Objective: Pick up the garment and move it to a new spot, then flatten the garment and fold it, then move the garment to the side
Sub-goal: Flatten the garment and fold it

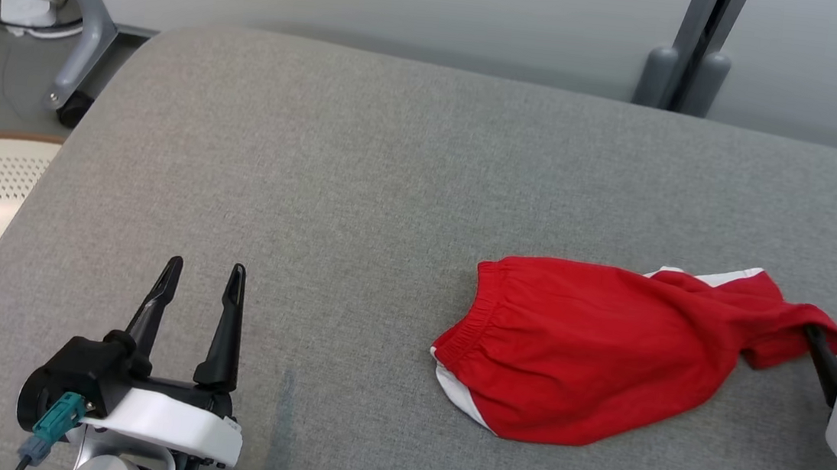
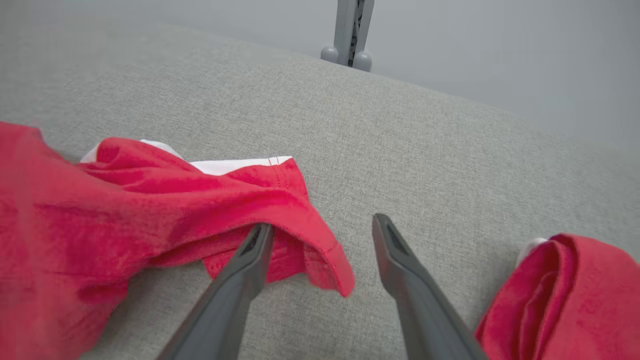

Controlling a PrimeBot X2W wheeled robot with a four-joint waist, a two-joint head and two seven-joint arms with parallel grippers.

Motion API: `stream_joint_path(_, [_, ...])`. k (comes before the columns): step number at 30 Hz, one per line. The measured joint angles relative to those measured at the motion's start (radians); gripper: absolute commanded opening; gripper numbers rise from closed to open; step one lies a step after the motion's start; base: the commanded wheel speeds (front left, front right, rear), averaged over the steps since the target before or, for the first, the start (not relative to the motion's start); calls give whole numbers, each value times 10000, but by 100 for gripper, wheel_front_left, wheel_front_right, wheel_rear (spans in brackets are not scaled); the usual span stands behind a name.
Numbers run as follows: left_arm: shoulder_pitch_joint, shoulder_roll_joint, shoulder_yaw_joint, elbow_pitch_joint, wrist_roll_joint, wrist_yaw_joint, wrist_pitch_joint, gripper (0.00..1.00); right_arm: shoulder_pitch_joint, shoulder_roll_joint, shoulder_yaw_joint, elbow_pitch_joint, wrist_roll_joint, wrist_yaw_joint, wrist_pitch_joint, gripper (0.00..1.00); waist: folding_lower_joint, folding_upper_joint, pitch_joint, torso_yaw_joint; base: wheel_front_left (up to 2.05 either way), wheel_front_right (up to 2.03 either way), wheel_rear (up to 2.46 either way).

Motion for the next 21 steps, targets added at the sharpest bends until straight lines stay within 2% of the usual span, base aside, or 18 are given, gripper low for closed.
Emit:
stream_joint_path(7, [186,94,-46,-10,-17,31,92,100,297,560,-430,-671,86,0,-1062,100,0,0,-711,-410,0,0,0])
stream_joint_path(14, [400,276,23,-127,-107,88,186,100,1262,1540,-1626,-2550,-301,0,-2148,100,0,0,-1234,-1196,0,0,0])
stream_joint_path(21, [534,399,125,-487,-109,291,293,100,2933,2890,-2778,-4744,-1020,-2,-2414,100,0,0,-1488,-1950,0,0,0])
